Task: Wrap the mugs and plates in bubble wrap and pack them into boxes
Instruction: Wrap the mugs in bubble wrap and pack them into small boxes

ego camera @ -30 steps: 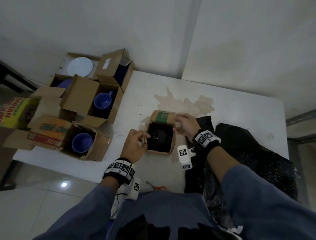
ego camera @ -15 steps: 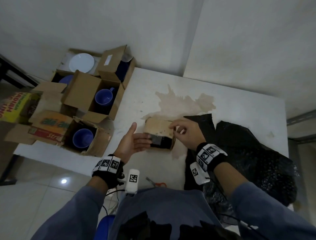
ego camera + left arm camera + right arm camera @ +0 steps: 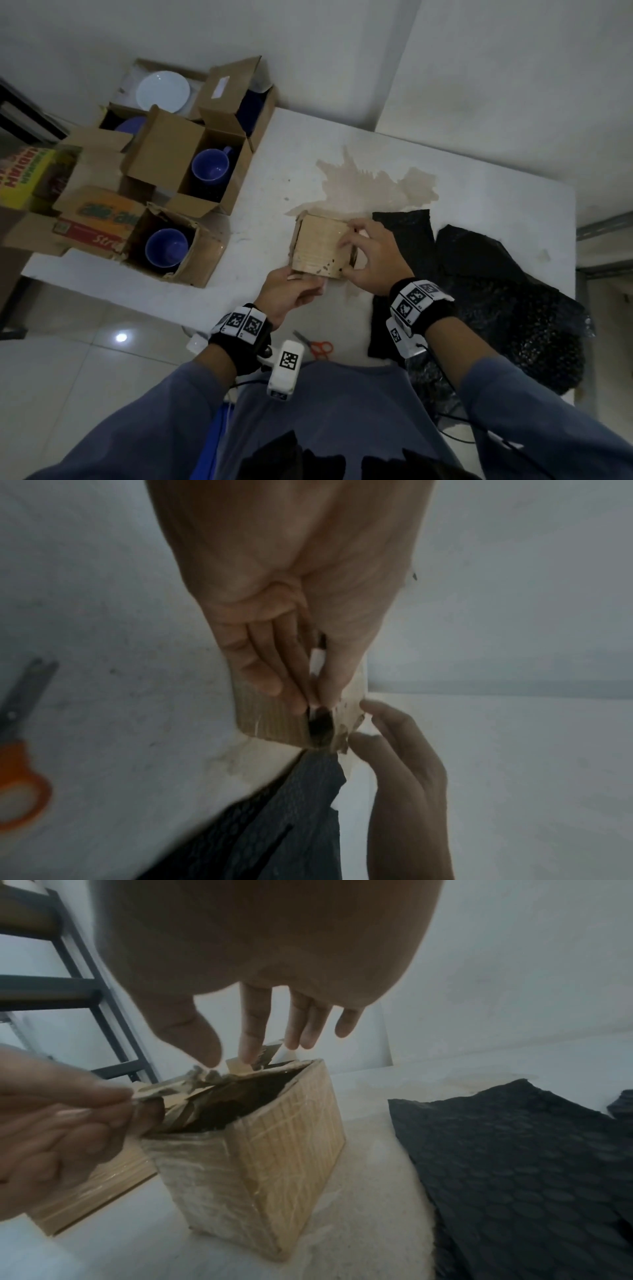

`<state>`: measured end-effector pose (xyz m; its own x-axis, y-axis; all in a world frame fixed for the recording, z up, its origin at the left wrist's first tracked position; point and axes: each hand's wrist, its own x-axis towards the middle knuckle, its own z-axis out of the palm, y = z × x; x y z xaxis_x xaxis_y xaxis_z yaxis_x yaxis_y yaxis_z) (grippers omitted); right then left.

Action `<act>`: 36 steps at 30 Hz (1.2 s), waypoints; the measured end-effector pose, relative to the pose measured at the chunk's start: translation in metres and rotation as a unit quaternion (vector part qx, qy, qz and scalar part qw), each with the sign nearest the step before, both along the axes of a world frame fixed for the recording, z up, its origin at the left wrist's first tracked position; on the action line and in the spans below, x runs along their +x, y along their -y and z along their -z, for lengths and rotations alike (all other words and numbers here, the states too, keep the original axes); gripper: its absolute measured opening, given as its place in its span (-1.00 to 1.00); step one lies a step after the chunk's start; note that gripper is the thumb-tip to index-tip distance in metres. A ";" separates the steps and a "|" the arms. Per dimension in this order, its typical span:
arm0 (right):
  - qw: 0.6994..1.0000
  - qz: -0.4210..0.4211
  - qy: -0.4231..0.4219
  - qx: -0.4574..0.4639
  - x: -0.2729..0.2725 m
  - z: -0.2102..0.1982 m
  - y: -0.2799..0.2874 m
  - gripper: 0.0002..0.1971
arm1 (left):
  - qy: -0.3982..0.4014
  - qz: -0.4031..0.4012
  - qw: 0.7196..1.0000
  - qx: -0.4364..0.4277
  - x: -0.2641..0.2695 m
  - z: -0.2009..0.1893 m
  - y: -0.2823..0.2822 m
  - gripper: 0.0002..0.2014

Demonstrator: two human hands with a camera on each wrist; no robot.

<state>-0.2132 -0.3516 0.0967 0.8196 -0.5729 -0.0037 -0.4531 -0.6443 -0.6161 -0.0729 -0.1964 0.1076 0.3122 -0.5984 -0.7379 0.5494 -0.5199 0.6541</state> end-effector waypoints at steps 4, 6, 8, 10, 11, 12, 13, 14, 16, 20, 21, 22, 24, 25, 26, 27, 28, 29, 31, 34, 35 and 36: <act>0.998 -0.025 -0.057 0.006 0.008 0.004 -0.002 -0.43 | 0.013 -0.097 0.995 0.015 -0.011 0.013 -0.004 -0.71; 0.996 -0.027 -0.078 0.016 0.010 0.008 -0.001 -0.39 | 0.002 -0.134 0.991 0.023 -0.015 0.021 -0.008 -0.65; 0.996 -0.027 -0.084 0.014 0.009 0.011 -0.001 -0.38 | -0.028 -0.152 0.988 0.024 -0.017 0.030 -0.012 -0.59; 0.997 -0.028 -0.078 0.007 0.008 0.011 -0.001 -0.36 | -0.060 -0.160 0.985 0.019 -0.016 0.037 -0.013 -0.57; 0.997 -0.029 -0.074 0.004 0.008 0.011 -0.001 -0.35 | -0.067 -0.163 0.984 0.017 -0.016 0.040 -0.013 -0.56; 0.997 -0.030 -0.073 0.003 0.008 0.011 -0.001 -0.33 | -0.070 -0.163 0.984 0.014 -0.016 0.043 -0.013 -0.55; 0.997 -0.030 -0.072 0.002 0.008 0.012 -0.001 -0.32 | -0.069 -0.162 0.984 0.010 -0.016 0.046 -0.013 -0.54; 0.997 -0.031 -0.073 0.001 0.009 0.013 -0.002 -0.31 | -0.066 -0.158 0.985 0.005 -0.017 0.048 -0.013 -0.54; 0.997 -0.029 -0.071 -0.001 0.010 0.016 -0.004 -0.26 | -0.051 -0.148 0.988 -0.003 -0.017 0.054 -0.014 -0.55; 0.998 -0.022 -0.052 -0.035 0.011 0.023 -0.011 -0.23 | -0.017 -0.129 0.991 -0.017 -0.017 0.061 -0.012 -0.52; 0.998 -0.017 -0.049 -0.043 0.012 0.024 -0.013 -0.24 | -0.005 -0.125 0.992 -0.016 -0.017 0.063 -0.012 -0.48; 0.998 -0.012 -0.046 -0.051 0.013 0.024 -0.015 -0.25 | 0.009 -0.124 0.992 -0.014 -0.018 0.063 -0.011 -0.47; 0.997 -0.006 -0.044 -0.059 0.015 0.025 -0.017 -0.26 | 0.043 -0.129 0.991 -0.002 -0.019 0.068 -0.009 -0.52; 0.997 -0.004 -0.047 -0.060 0.015 0.024 -0.018 -0.25 | 0.058 -0.136 0.989 0.010 -0.019 0.070 -0.008 -0.55; 0.997 -0.004 -0.051 -0.059 0.015 0.024 -0.019 -0.25 | 0.073 -0.141 0.987 0.028 -0.019 0.071 -0.008 -0.55; 0.997 -0.004 -0.055 -0.059 0.015 0.024 -0.019 -0.25 | 0.079 -0.155 0.984 0.037 -0.019 0.071 -0.007 -0.54; 0.997 -0.006 -0.056 -0.059 0.015 0.024 -0.019 -0.25 | 0.092 -0.160 0.982 0.045 -0.018 0.072 -0.008 -0.50; 0.997 -0.008 -0.058 -0.059 0.016 0.024 -0.019 -0.25 | 0.125 -0.157 0.978 0.053 -0.016 0.073 -0.008 -0.44; 0.996 -0.009 -0.058 -0.061 0.016 0.024 -0.017 -0.25 | 0.231 -0.109 0.965 0.060 -0.009 0.073 -0.012 -0.32; 0.996 -0.007 -0.057 -0.065 0.015 0.025 -0.018 -0.25 | 0.374 -0.023 0.927 0.005 0.006 0.065 -0.012 -0.15; 0.996 -0.008 -0.056 -0.066 0.015 0.025 -0.018 -0.25 | 0.415 0.009 0.910 -0.016 0.011 0.061 -0.011 -0.09; 0.996 -0.009 -0.056 -0.068 0.015 0.026 -0.018 -0.24 | 0.455 0.040 0.889 -0.036 0.015 0.056 -0.008 -0.05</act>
